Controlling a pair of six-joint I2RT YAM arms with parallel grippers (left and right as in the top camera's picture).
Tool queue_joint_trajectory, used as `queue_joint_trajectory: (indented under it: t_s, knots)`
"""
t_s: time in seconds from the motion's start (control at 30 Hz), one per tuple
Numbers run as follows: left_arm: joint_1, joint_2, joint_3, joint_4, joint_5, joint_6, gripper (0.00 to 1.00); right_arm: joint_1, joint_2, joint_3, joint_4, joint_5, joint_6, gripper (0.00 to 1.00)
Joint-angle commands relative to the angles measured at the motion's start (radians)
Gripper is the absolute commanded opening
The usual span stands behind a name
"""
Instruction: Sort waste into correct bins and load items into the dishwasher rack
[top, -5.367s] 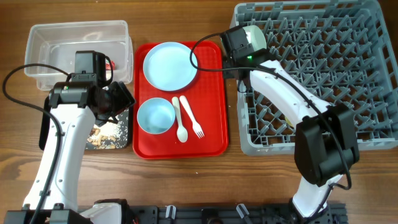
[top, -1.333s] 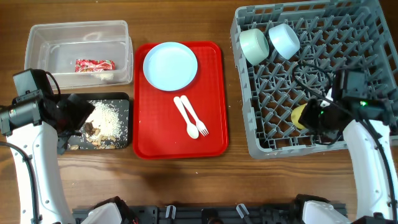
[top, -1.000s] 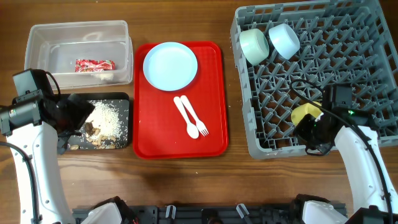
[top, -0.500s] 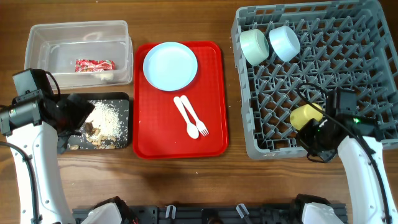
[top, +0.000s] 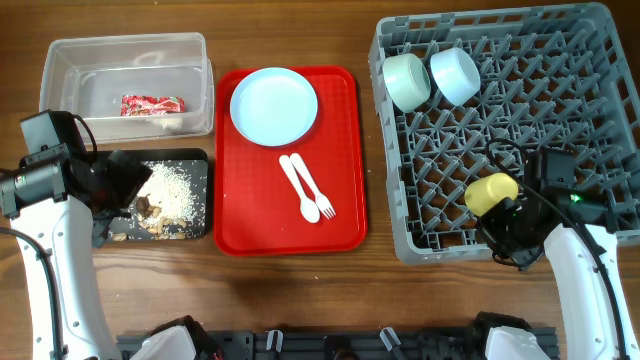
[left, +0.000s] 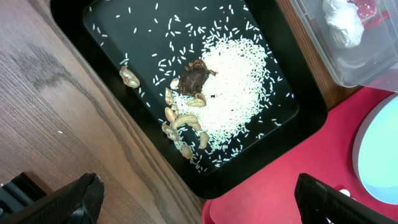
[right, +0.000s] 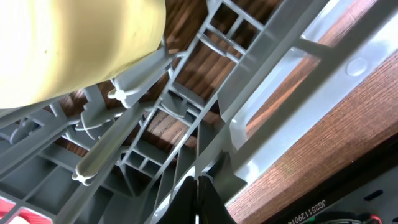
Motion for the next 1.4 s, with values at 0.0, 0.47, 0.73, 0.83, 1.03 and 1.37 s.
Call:
queue_joint_trajectory:
  t_s: [0.0,0.47,0.73,0.83,1.03,1.37]
  knots:
    - [0.006,-0.009,-0.001,0.003,0.001,-0.005,1.0,0.002,-0.01,-0.01,-0.002,-0.005,0.027,0.04]
    - [0.003,-0.009,-0.001,0.002,0.029,0.014,1.0,0.339,0.044,0.283,0.434,-0.406,-0.645,0.47]
    - [-0.098,-0.009,-0.001,0.006,0.049,0.055,1.0,0.801,0.412,0.397,0.436,-0.063,-0.634,0.53]
    - [-0.098,-0.009,-0.001,0.006,0.05,0.055,1.0,0.821,0.535,0.453,0.436,-0.071,-0.612,0.53]
    - [-0.098,-0.009,-0.001,0.01,0.049,0.055,1.0,0.843,0.687,0.502,0.517,-0.037,-0.638,0.61]
    - [-0.098,-0.009,-0.001,0.01,0.049,0.055,1.0,0.868,0.878,0.502,0.587,0.055,-0.565,0.54]
